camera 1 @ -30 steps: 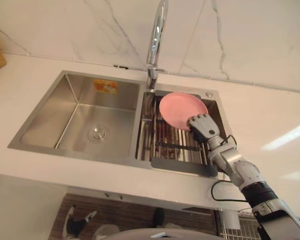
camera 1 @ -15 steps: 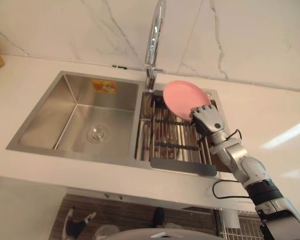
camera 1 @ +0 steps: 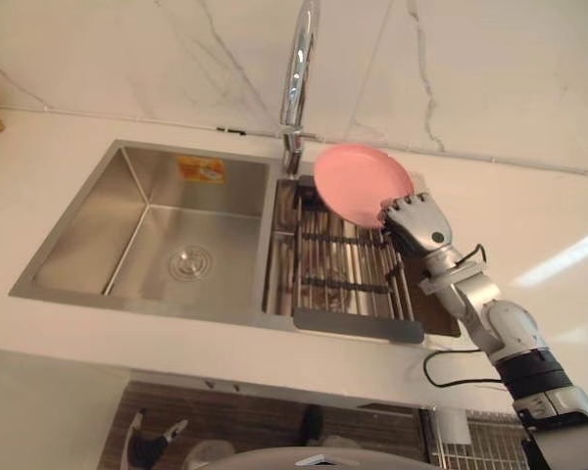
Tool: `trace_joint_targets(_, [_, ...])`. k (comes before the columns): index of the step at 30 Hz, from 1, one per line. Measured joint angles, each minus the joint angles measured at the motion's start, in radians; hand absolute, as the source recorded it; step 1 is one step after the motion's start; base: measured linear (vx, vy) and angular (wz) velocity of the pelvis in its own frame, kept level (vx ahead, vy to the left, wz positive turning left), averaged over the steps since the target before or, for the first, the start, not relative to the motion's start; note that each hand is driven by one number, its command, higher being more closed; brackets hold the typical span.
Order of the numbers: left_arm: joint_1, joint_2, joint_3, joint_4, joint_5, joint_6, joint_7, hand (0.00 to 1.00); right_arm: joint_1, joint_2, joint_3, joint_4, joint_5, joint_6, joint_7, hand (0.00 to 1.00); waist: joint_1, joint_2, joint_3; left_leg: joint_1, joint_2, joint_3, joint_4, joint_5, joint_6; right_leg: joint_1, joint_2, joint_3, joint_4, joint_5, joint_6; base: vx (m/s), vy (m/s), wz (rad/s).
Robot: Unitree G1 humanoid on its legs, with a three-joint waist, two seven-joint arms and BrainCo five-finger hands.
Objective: Walk over to the sink, pick up the cup, carry it to the dishwasher, place the cup inside the dishwasher, then close the dishwasher door
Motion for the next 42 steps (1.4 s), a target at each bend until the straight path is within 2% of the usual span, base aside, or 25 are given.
trace_joint_targets(4, [0.000,0.000,-0.001,0.000,0.000,-0.005,0.001,0.00,0.003,-0.021,-0.018,0.000,0.000,-0.002,0.000,1.00,-0.007,0.000,0.000,0.001,0.000,0.001,-0.001,0.000,0.000,0.000,0.000,0.001,0.000,0.000,0.000,0.00,0.000,0.00])
trace_joint_targets(8, [0.001,0.000,-0.003,0.000,0.006,-0.007,0.001,0.00,0.010,-0.033,-0.094,0.000,0.002,-0.004,-0.001,1.00,-0.016,0.000,0.000,0.011,-0.001,0.008,-0.001,0.000,0.000,0.000,0.001,0.006,0.000,0.002,0.001,0.01,0.007,-0.04])
trace_joint_targets(11, [0.003,0.000,-0.007,0.000,0.069,-0.008,0.000,0.00,0.042,-0.084,-0.154,-0.014,0.011,-0.003,-0.003,1.00,-0.021,-0.001,0.000,0.020,-0.002,0.014,-0.001,-0.002,0.003,0.004,0.001,0.013,0.001,0.004,0.002,0.01,0.026,-0.07])
trace_joint_targets(13, [0.011,0.001,-0.012,0.000,0.092,-0.009,-0.007,0.00,0.080,-0.118,-0.205,-0.043,0.027,-0.004,-0.014,1.00,-0.032,-0.002,-0.001,0.022,-0.003,0.032,0.005,-0.008,0.005,-0.001,0.002,0.033,0.000,0.009,0.004,-0.02,0.037,-0.22])
trace_joint_targets(17, [0.021,0.012,-0.024,0.000,0.104,-0.009,-0.008,0.00,0.116,-0.133,-0.257,-0.061,0.049,-0.002,-0.047,1.00,-0.057,-0.005,0.001,0.021,-0.011,0.078,0.030,-0.029,0.009,-0.024,0.003,0.089,0.005,0.028,0.009,-0.04,0.041,-0.46])
trace_joint_targets(19, [0.024,0.019,-0.024,0.001,0.110,-0.007,-0.010,0.00,0.139,-0.125,-0.262,-0.080,0.048,0.001,-0.074,1.00,-0.068,-0.007,0.004,0.020,0.003,0.128,0.049,-0.036,0.016,-0.035,-0.004,0.038,0.000,-0.031,-0.002,-0.10,0.019,-0.70])
trace_joint_targets(20, [0.029,0.017,-0.023,-0.001,0.106,-0.006,-0.010,0.00,0.134,-0.112,-0.259,-0.079,0.045,0.001,-0.088,1.00,-0.060,0.034,-0.004,0.015,0.047,0.173,0.042,-0.033,0.017,-0.034,0.000,-0.111,0.029,-0.120,-0.045,-0.07,0.025,-0.97])
trace_joint_targets(21, [0.029,0.009,-0.016,-0.004,0.101,-0.006,-0.010,0.00,0.119,-0.104,-0.252,-0.078,0.039,0.001,-0.093,1.00,-0.046,0.051,-0.004,0.019,0.077,0.218,0.038,-0.031,0.014,-0.058,-0.018,-0.206,0.113,-0.143,-0.085,-0.03,0.033,-1.30])
trace_joint_targets(22, [0.029,0.013,-0.002,-0.011,0.087,-0.006,-0.010,0.00,0.100,-0.096,-0.243,-0.075,0.030,0.001,-0.103,1.00,-0.036,0.053,-0.005,0.023,0.093,0.258,0.045,-0.030,0.011,-0.078,-0.066,-0.310,0.253,-0.155,-0.098,0.03,0.015,-1.02])
trace_joint_targets(23, [0.030,0.019,0.002,-0.016,0.077,-0.006,-0.010,0.00,0.089,-0.089,-0.234,-0.073,0.029,0.005,-0.103,1.00,-0.037,0.041,-0.007,0.021,0.091,0.266,0.063,-0.033,0.010,-0.080,-0.099,-0.358,0.316,-0.155,-0.115,0.09,-0.016,-1.07])
trace_joint_targets(24, [0.030,0.033,0.032,-0.036,0.067,-0.004,-0.013,0.00,0.054,-0.075,-0.209,-0.071,0.026,0.014,-0.102,1.00,-0.027,0.014,-0.005,-0.008,0.083,0.287,0.152,-0.068,0.024,-0.101,-0.110,-0.392,0.370,-0.118,-0.135,-0.05,-0.031,-1.39])
trace_joint_targets(25, [0.016,0.023,0.064,-0.038,0.051,-0.002,-0.016,0.00,0.000,-0.028,-0.179,-0.058,0.016,0.023,-0.101,1.00,0.001,-0.009,0.004,-0.063,0.073,0.259,0.191,-0.086,0.075,-0.132,-0.089,-0.374,0.312,-0.031,-0.229,-0.16,-0.005,-1.95])
trace_joint_targets(26, [0.010,0.014,0.078,-0.042,0.036,-0.001,-0.016,0.00,-0.046,0.010,-0.166,-0.044,-0.001,0.023,-0.099,1.00,0.026,0.016,-0.003,-0.061,0.063,0.243,0.058,-0.053,0.113,-0.120,-0.034,-0.333,0.208,0.033,-0.235,-0.28,0.054,-2.01])
trace_joint_targets(27, [0.010,-0.001,0.084,-0.041,0.020,-0.001,-0.015,0.00,-0.074,0.015,-0.158,-0.041,-0.009,0.023,-0.099,1.00,0.044,0.035,0.011,-0.026,0.082,0.306,-0.001,0.035,0.045,-0.107,-0.055,-0.414,0.350,-0.112,-0.270,-0.16,0.059,-1.68])
trace_joint_targets(28, [0.018,0.000,0.087,-0.037,0.002,0.005,-0.014,0.00,-0.073,0.017,-0.140,-0.026,-0.014,0.017,-0.098,1.00,0.043,0.031,-0.002,0.000,0.083,0.351,-0.018,0.047,0.046,-0.072,-0.125,-0.478,0.508,-0.243,-0.230,-0.06,0.030,-1.15])
trace_joint_targets(29, [0.017,0.003,0.086,-0.037,-0.004,0.009,-0.015,0.00,-0.073,0.021,-0.139,-0.016,-0.017,0.011,-0.098,1.00,0.048,0.031,-0.003,0.005,0.086,0.367,-0.014,0.048,0.045,-0.043,-0.149,-0.491,0.527,-0.264,-0.201,0.02,-0.063,-1.08])
trace_joint_targets(30, [0.029,0.009,0.085,-0.036,-0.022,0.020,-0.014,0.00,-0.084,0.031,-0.138,0.010,-0.036,0.000,-0.098,1.00,0.066,0.016,-0.009,0.003,0.092,0.407,-0.004,0.048,0.045,0.007,-0.179,-0.491,0.492,-0.255,-0.143,0.03,-0.103,-0.90])
trace_joint_targets(31, [0.027,0.012,0.086,-0.036,-0.027,0.025,-0.014,0.00,-0.088,0.031,-0.137,0.012,-0.048,-0.001,-0.097,1.00,0.073,-0.004,-0.014,-0.002,0.094,0.430,0.007,0.048,0.045,0.037,-0.191,-0.490,0.444,-0.229,-0.114,-0.03,-0.189,-1.14])
trace_joint_targets(32, [0.027,0.015,0.086,-0.036,-0.033,0.033,-0.015,0.00,-0.091,0.030,-0.138,0.011,-0.050,-0.004,-0.093,1.00,0.079,-0.012,-0.016,-0.016,0.103,0.466,0.024,0.048,0.045,0.083,-0.195,-0.482,0.321,-0.149,-0.064,-0.06,-0.259,-0.92])
trace_joint_targets(33, [0.015,0.019,0.086,-0.037,-0.035,0.036,-0.017,0.00,-0.091,0.027,-0.139,0.009,-0.050,-0.003,-0.078,1.00,0.073,-0.028,-0.018,-0.021,0.119,0.489,0.037,0.058,0.028,0.115,-0.157,-0.456,0.213,-0.112,-0.014,-0.08,-0.283,-0.78])
trace_joint_targets(35, [0.010,0.003,0.119,-0.026,-0.044,0.045,-0.007,0.00,-0.086,0.024,-0.140,0.006,-0.049,-0.010,-0.075,1.00,0.061,-0.028,-0.018,-0.015,0.132,0.515,0.038,0.070,0.007,0.146,-0.112,-0.461,0.104,-0.103,-0.004,-0.09,-0.291,-0.55])
trace_joint_targets(36, [0.016,0.003,0.128,-0.018,-0.046,0.046,-0.006,0.00,-0.068,0.005,-0.150,-0.001,-0.048,-0.019,-0.076,1.00,0.055,-0.023,-0.019,-0.016,0.137,0.523,0.037,0.078,-0.006,0.159,-0.091,-0.459,0.053,-0.095,0.018,-0.08,-0.261,-0.43])
trace_joint_targets(38, [0.034,-0.002,0.131,-0.019,-0.039,0.045,-0.005,0.00,-0.036,-0.042,-0.157,-0.001,-0.047,-0.028,-0.069,1.00,0.053,-0.013,-0.019,-0.016,0.145,0.534,0.033,0.089,-0.027,0.168,-0.066,-0.452,0.007,-0.096,0.027,-0.11,-0.205,-0.23])
trace_joint_targets(39, [0.037,-0.009,0.138,-0.019,-0.040,0.045,0.009,0.00,-0.014,-0.061,-0.178,-0.002,-0.047,-0.033,-0.058,1.00,0.049,-0.011,-0.019,-0.013,0.145,0.533,0.021,0.099,-0.043,0.166,-0.063,-0.449,0.007,-0.109,0.045,-0.12,-0.134,-0.11])
trace_joint_targets(42, [0.047,-0.029,0.146,-0.019,-0.035,0.042,0.035,0.00,0.013,-0.071,-0.239,-0.003,-0.037,-0.043,-0.031,1.00,0.030,-0.001,-0.024,-0.010,0.145,0.531,-0.008,0.125,-0.048,0.159,-0.055,-0.442,0.007,-0.109,0.042,-0.14,-0.019,-0.02])
